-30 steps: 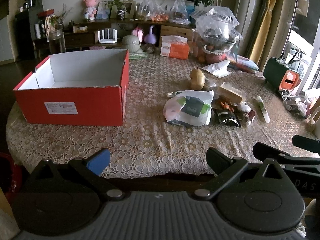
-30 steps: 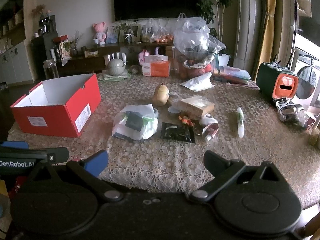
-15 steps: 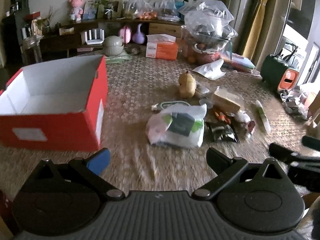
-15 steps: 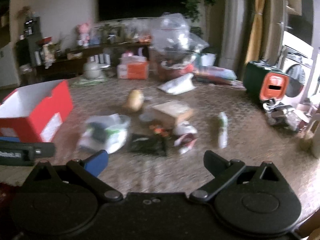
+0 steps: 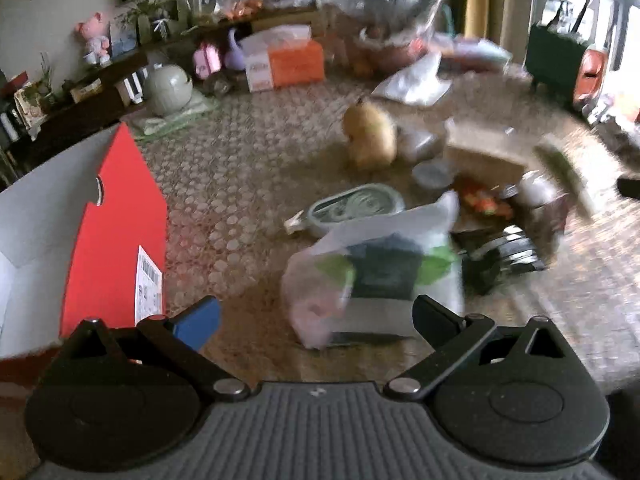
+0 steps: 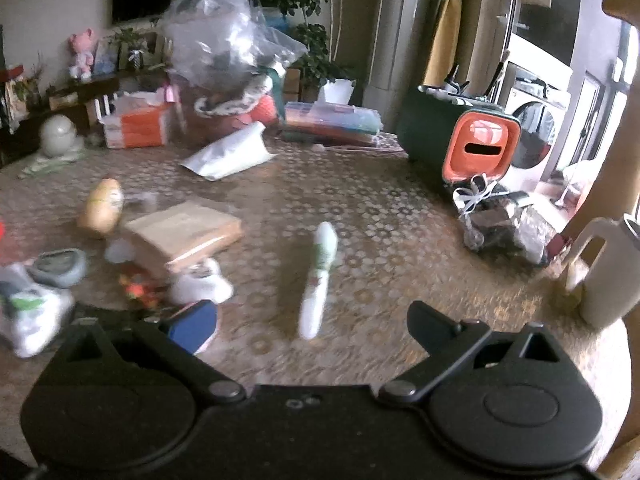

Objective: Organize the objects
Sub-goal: 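Reach the right gripper to the white glue stick while the left gripper approaches the white bag, then grasp the glue stick with the right gripper while the left gripper grasps the white bag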

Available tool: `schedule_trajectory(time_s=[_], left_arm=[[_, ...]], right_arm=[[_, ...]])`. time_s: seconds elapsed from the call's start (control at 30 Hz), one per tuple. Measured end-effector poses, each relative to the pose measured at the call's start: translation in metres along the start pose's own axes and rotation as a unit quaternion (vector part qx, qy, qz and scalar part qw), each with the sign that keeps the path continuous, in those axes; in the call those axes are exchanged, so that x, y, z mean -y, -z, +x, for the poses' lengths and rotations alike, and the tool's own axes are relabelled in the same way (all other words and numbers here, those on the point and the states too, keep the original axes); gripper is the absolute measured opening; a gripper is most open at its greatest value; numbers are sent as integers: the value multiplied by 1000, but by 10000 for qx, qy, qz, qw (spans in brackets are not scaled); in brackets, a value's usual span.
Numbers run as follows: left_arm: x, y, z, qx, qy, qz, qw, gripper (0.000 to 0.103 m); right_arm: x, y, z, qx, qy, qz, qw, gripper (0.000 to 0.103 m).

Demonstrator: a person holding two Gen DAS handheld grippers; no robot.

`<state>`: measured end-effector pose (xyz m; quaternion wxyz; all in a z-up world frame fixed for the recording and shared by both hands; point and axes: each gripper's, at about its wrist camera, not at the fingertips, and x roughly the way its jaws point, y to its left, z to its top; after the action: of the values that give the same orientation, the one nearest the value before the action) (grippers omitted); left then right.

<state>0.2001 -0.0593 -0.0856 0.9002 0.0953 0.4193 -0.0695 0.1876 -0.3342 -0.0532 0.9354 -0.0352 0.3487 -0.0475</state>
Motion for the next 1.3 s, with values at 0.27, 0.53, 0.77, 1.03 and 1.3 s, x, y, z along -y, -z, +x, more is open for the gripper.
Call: schedule_trajectory(time_s=[0.27,0.53,0.77,1.03,1.3], left_arm=[[-11,-4,31,-238,353,-322,9986,103],[-12,-6,41,-255,538,-454,9972,103],[-8,-6,35,-128,816,-359,9959,58],[-11,-4,26,-129,765,-719,9944,27],[-20,4,6,-32,685,-1041,9922,7]], right_arm=[[12,-16,56,-252,148,-30,9996,99],[7,-15,97,-723,43,-70,9974,81],[19,-14,108,-833,-318,391,9952,61],[17,-16,104,-820,-234,429,9954,19],[13,-17,72,-634,-138,383,9972,17]])
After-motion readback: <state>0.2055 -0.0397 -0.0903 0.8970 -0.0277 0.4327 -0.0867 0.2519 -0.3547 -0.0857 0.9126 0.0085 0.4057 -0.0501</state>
